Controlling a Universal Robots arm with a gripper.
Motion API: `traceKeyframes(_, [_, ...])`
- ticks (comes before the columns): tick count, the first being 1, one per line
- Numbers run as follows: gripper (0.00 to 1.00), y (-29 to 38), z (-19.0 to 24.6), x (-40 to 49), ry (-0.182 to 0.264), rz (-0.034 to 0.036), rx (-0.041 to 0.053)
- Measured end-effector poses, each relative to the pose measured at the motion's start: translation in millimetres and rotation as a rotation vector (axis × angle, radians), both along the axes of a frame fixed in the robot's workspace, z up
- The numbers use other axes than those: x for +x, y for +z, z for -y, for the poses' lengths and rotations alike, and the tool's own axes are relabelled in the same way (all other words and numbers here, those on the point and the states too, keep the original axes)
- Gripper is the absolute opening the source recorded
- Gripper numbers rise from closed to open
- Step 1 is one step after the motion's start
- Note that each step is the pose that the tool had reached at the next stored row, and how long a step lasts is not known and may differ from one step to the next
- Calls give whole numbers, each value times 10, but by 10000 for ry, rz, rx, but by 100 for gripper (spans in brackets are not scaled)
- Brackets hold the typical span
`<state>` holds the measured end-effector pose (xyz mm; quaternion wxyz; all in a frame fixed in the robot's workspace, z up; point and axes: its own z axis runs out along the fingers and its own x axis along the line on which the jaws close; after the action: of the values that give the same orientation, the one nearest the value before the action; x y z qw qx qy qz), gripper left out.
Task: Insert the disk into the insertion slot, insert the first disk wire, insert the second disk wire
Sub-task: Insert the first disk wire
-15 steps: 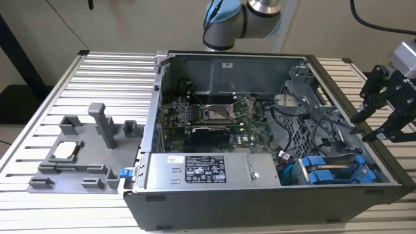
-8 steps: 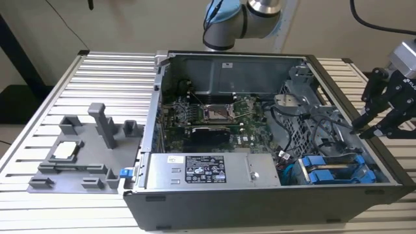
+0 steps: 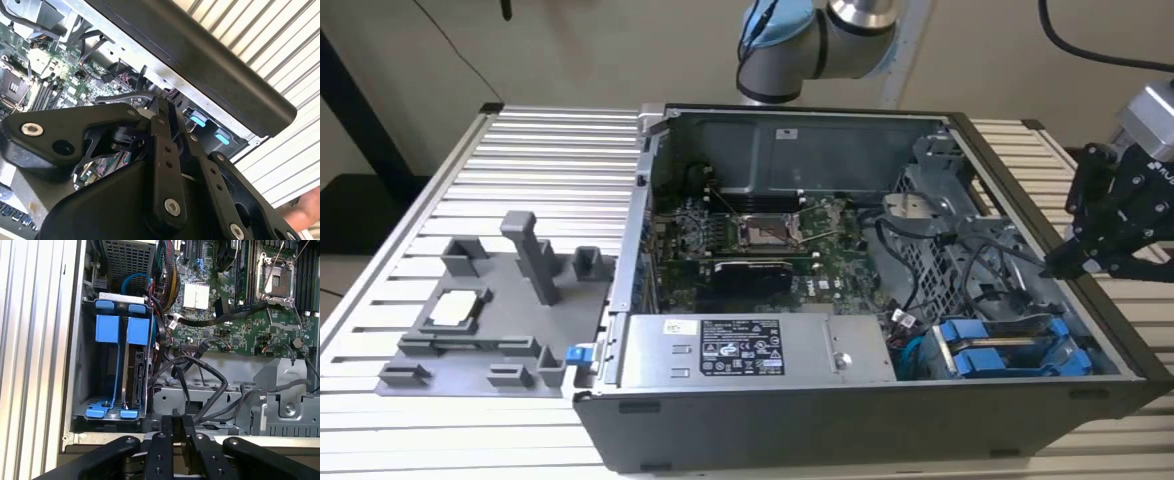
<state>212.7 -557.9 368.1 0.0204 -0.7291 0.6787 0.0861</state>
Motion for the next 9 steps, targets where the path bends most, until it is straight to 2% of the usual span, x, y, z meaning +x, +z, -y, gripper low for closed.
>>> traceKeyframes(6, [19,-1,0,0,0,0,0])
traceKeyframes(9, [19,-1,0,-61,1,20,-1])
